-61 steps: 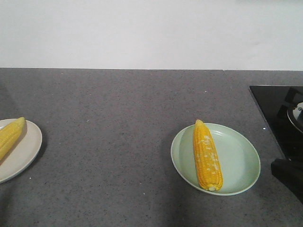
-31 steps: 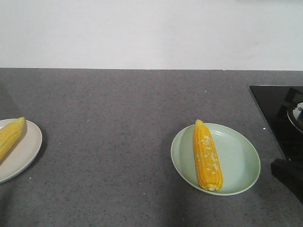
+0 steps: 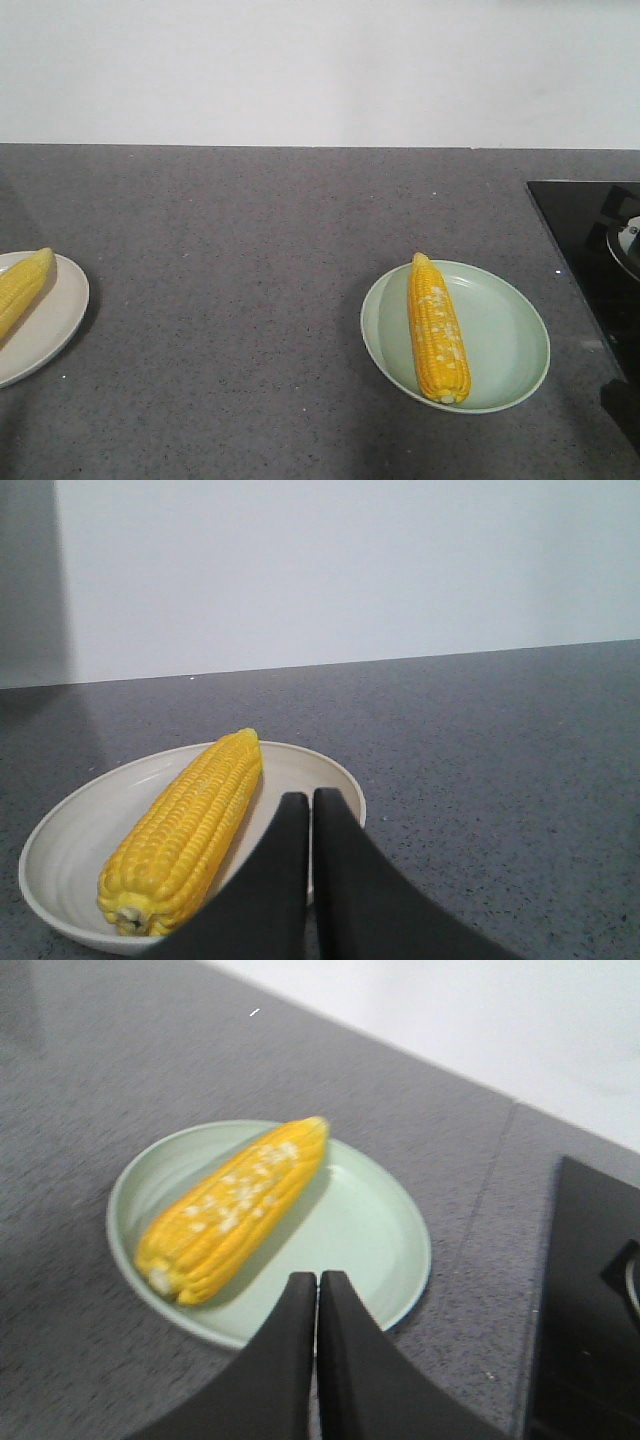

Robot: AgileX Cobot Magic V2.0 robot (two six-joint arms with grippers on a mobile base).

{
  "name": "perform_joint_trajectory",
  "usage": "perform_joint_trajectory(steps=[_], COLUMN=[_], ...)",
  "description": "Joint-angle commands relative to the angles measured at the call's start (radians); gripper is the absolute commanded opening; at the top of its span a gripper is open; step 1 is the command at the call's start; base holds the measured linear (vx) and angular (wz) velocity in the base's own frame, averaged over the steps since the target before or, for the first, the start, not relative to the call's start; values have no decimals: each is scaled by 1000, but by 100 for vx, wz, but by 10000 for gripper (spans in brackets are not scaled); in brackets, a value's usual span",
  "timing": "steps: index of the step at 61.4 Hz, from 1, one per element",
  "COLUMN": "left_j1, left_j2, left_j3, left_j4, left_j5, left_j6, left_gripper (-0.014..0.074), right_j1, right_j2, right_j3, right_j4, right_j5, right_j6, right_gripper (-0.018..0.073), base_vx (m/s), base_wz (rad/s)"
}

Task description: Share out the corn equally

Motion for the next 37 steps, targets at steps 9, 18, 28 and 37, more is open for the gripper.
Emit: perform_joint_trajectory(steps=[9,18,28,37], left_j1=[-1,-1,-1,-1], left_j2=[-17,-17,-17,-17], left_j3=[4,4,4,4], left_j4=[-2,-2,-2,-2], left_j5=[-68,-68,-68,-68], left_j6=[-13,-13,-13,-13], left_gripper=[-6,-6,-6,-6], right_j1=[-4,-4,-35,-121], right_j2=[-198,-289,-291,-291], right_j3=[198,292,291,291], right_j4=[-9,-101,-268,-359], right_j5=[-418,-516,-455,-418], right_j6=[127,239,415,569], right_gripper=[-4,-4,-4,-4], base_vx=[0,0,0,0], base_wz=[0,0,0,0])
